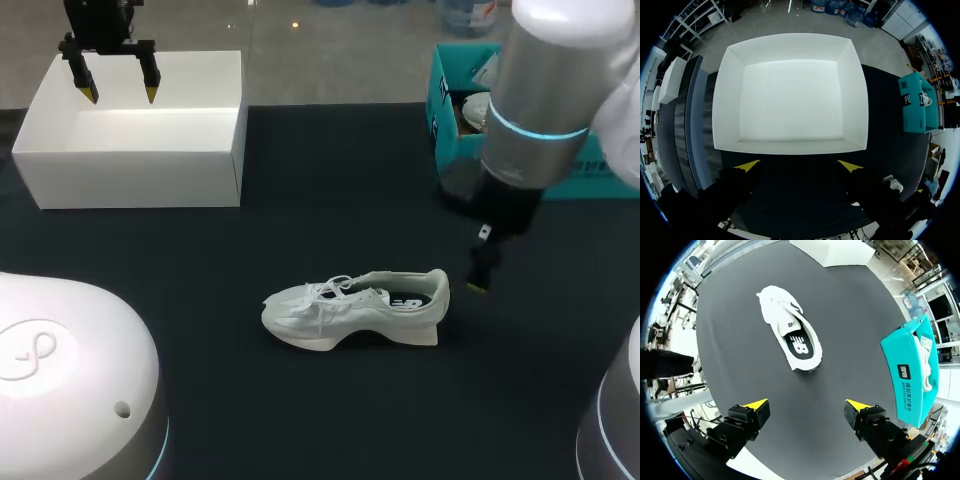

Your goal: Take the shoe out of the shoebox, open the shoe tongue, remove and reinsert the insole, then place the shoe into the shoebox

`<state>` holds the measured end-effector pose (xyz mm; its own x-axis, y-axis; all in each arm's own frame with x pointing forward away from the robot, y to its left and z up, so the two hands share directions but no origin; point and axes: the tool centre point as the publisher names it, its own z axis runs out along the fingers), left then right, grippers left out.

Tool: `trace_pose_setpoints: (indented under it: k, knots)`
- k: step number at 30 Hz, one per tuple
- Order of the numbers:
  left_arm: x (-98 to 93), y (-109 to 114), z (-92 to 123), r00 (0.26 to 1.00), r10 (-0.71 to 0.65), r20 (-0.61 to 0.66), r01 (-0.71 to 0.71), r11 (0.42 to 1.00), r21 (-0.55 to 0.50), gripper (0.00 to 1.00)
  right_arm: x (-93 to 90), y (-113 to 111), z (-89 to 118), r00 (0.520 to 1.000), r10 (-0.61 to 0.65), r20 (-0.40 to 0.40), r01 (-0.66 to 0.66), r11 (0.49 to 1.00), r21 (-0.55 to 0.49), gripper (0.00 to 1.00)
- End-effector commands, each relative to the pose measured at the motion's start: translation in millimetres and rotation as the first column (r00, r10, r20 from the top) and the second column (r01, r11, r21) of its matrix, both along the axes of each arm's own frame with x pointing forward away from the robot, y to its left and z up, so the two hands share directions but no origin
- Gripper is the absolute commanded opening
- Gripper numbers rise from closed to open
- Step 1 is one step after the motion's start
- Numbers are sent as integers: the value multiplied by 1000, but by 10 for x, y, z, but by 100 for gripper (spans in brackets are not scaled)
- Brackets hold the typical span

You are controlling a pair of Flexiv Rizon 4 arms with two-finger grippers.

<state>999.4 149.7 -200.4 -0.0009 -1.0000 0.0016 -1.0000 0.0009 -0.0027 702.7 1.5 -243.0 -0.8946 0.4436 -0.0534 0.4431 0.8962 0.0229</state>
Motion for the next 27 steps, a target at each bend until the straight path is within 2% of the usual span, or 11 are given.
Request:
trace_pose_setpoints:
  k: [1,25,27]
  knots:
    - [5,1,3,1000,0,-2,0,1000,1,100,-169,-314,145,936,348,63,-353,916,192,100]
    - [5,1,3,1000,0,-2,0,1000,1,100,-169,-314,145,936,348,63,-353,916,192,100]
    - [5,1,3,1000,0,-2,0,1000,1,100,-223,-380,103,909,395,130,-415,882,222,100]
